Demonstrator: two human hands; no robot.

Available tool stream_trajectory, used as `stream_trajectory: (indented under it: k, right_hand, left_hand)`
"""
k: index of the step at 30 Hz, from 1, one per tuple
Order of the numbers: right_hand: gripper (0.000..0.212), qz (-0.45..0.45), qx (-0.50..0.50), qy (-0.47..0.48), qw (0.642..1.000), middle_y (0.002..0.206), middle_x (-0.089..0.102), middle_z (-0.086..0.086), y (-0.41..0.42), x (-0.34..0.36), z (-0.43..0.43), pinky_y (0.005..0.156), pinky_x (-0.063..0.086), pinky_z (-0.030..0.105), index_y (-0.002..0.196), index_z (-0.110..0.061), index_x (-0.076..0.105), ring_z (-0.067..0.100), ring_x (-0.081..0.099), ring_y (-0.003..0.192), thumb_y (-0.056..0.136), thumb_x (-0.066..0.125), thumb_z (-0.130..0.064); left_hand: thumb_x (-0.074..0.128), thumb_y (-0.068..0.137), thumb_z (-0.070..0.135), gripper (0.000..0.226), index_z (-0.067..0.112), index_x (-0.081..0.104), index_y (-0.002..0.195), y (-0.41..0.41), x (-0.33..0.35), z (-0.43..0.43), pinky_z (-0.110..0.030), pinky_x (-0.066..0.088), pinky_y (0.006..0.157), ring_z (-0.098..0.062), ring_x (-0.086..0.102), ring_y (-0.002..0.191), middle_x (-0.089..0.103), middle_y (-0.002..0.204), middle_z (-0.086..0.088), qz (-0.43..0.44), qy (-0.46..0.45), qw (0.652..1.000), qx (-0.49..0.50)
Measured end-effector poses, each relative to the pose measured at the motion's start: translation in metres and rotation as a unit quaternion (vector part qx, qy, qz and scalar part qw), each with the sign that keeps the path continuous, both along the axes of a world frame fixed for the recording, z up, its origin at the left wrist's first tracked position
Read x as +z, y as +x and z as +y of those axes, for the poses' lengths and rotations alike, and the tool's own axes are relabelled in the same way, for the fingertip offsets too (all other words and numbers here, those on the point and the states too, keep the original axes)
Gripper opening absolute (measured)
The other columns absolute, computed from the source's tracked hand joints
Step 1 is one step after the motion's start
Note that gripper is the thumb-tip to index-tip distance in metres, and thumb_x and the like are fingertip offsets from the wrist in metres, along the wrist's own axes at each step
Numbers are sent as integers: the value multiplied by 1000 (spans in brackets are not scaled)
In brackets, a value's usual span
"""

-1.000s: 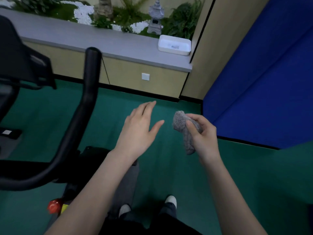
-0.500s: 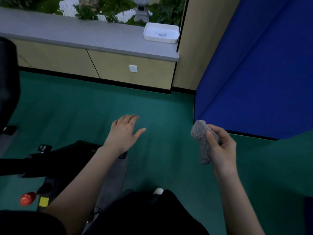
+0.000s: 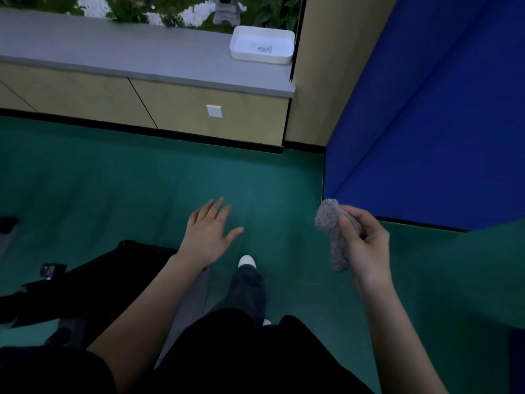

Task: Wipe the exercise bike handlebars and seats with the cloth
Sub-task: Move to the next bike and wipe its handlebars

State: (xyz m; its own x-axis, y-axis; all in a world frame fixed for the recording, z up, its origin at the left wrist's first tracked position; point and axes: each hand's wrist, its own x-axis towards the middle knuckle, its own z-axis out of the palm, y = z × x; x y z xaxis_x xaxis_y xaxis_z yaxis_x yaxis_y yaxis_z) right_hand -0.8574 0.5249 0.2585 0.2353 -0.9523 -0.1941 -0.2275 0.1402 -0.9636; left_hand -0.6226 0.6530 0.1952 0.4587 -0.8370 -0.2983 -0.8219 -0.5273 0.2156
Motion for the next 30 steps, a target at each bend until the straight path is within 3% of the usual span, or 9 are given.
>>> stream_trajectory:
  k: [5,11,16,19,23,30]
  right_hand:
    - [17,29,46,-4,999,101,67,-3,57,3,-50,86,52,39,95,-24,67,17,62,98,93,57,-11]
    - [17,33,101,-24,994,95,65,-13,139,11,-106,81,53,35,94,-26,67,4,61,89,94,57,-13]
    - [20,13,140,-14,990,93,64,-14,185,9,-137,72,50,27,90,-29,66,-3,60,82,94,56,-12]
    - [18,19,163,-7,986,93,64,-13,213,5,-162,74,51,32,91,-26,66,0,60,83,94,56,-12]
    - [24,10,208,-9,978,94,65,-14,254,-1,-199,79,52,26,89,-28,66,-6,62,83,93,57,-7]
    - [25,-12,311,25,950,104,68,-1,328,-2,-291,87,54,38,90,-34,67,17,65,100,93,59,-10]
  left_hand:
    - [31,95,59,70,20,17,151,42,-13,-34,-42,6,117,-19,3,147,9,160,-1,21,20,999,39]
    - [32,94,60,70,19,21,150,99,-17,-64,-40,8,116,-18,7,147,18,158,-1,21,21,994,104]
    - [36,94,58,67,19,28,148,133,-13,-74,-39,13,114,-18,16,144,28,155,-1,25,-5,984,174]
    - [39,94,55,64,18,33,145,147,-14,-80,-40,20,111,-19,24,141,34,152,-1,37,-16,975,217]
    - [44,93,54,62,18,37,144,161,-16,-93,-41,25,109,-22,30,138,37,149,-1,40,-14,960,279]
    - [39,94,56,62,19,35,144,185,-11,-160,-39,27,107,-22,34,136,38,148,0,41,20,937,347]
